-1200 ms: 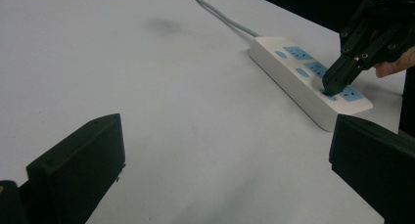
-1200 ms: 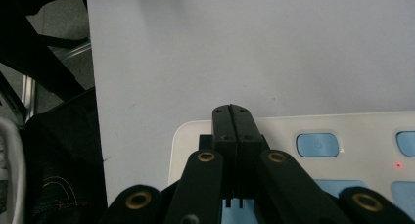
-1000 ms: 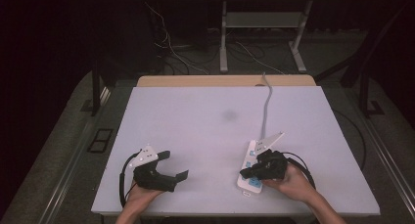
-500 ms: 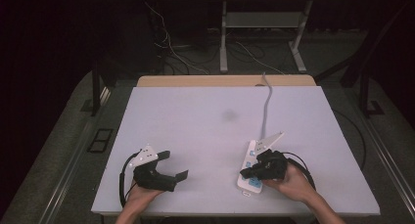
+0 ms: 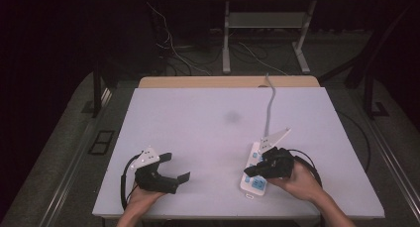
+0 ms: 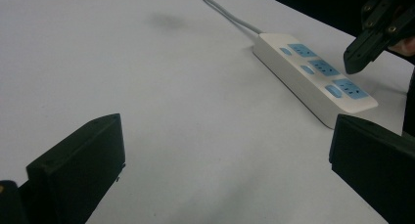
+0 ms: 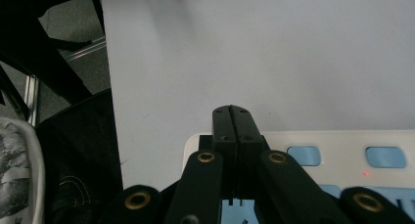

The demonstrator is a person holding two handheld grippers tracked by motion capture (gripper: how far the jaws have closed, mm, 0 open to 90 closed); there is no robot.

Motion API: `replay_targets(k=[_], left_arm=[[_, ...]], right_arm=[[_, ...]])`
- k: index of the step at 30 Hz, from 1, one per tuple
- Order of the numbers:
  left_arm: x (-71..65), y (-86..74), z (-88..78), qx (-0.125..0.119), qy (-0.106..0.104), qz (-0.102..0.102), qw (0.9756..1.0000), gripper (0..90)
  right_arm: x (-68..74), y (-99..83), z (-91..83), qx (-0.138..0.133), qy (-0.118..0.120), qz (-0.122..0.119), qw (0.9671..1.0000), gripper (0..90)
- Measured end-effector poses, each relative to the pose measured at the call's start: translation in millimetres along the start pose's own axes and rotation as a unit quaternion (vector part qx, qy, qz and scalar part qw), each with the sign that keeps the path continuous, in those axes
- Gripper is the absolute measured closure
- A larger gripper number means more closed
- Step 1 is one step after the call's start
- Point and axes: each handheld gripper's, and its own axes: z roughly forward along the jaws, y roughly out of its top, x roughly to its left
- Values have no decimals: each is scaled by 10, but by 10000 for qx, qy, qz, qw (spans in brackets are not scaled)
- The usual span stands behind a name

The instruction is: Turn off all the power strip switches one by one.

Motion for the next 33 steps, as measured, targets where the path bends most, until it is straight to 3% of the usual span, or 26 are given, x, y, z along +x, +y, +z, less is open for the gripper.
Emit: replay_targets(k=[17,33], left_arm=[[4,0,3,19,10,12,10000,0],[6,1,3,19,6,17,10000,0]], right_arm=[[-80,180,-196,-3,-166,-67,9998,900],[-228,159,-171,63,-189,83,9998,900]])
